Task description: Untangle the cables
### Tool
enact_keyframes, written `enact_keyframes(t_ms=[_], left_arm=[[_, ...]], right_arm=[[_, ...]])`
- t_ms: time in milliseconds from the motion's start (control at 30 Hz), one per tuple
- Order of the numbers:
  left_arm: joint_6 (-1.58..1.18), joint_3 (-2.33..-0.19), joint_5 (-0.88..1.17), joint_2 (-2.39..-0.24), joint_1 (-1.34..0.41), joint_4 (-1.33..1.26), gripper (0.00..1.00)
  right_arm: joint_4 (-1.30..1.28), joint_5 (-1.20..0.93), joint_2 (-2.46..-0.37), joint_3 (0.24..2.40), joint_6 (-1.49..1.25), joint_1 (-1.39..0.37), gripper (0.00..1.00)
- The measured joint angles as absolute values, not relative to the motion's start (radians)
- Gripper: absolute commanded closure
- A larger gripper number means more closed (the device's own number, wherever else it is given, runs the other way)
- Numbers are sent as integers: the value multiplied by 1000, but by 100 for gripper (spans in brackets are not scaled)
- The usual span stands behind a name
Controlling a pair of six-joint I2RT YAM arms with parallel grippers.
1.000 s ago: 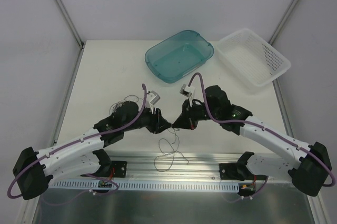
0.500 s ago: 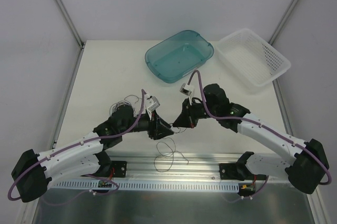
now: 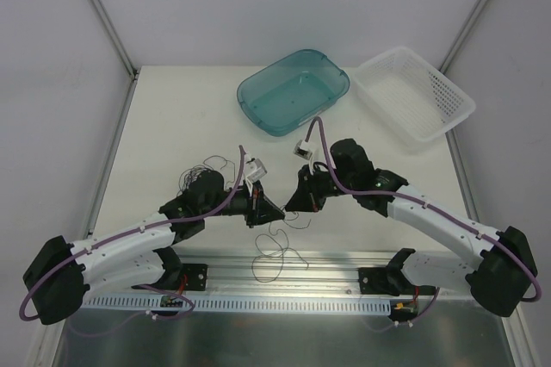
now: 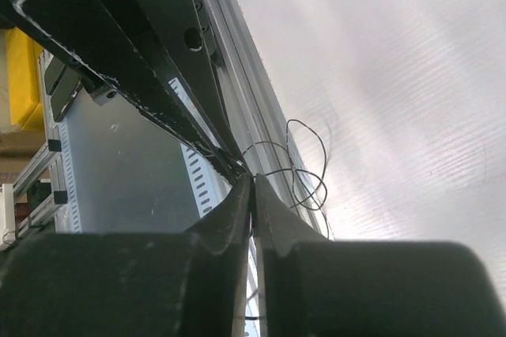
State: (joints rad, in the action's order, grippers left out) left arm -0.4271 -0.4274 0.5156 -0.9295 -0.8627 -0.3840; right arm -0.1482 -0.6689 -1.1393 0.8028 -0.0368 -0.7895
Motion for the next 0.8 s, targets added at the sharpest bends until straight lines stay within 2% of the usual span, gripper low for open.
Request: enact_keyframes(t_ms=[133,233,467,600,700,800], left_arm=[[-439,-427,512,-928,-863,-393,100],[-464,-427,485,-921,-863,-410,100],[-522,-427,381,-934,-863,-408,100],[-554,-428,331,-956,-863,-406,100],[-571,-431,308,-960,-863,-406,100],[-585,-432,294,-960,-863,-406,100]], right_arm=[[-163,-641,-1131,804,-33,-789,59],[-202,-575,-1101,810,-27,-792,52],[-291,-295,-884,862,-51,-868,51],[-289,-128,-799,864,-126,-948,55],[-260,-46,-791,848,-223,-988,64],[-179,21,-806,775,-360,-1016,65]])
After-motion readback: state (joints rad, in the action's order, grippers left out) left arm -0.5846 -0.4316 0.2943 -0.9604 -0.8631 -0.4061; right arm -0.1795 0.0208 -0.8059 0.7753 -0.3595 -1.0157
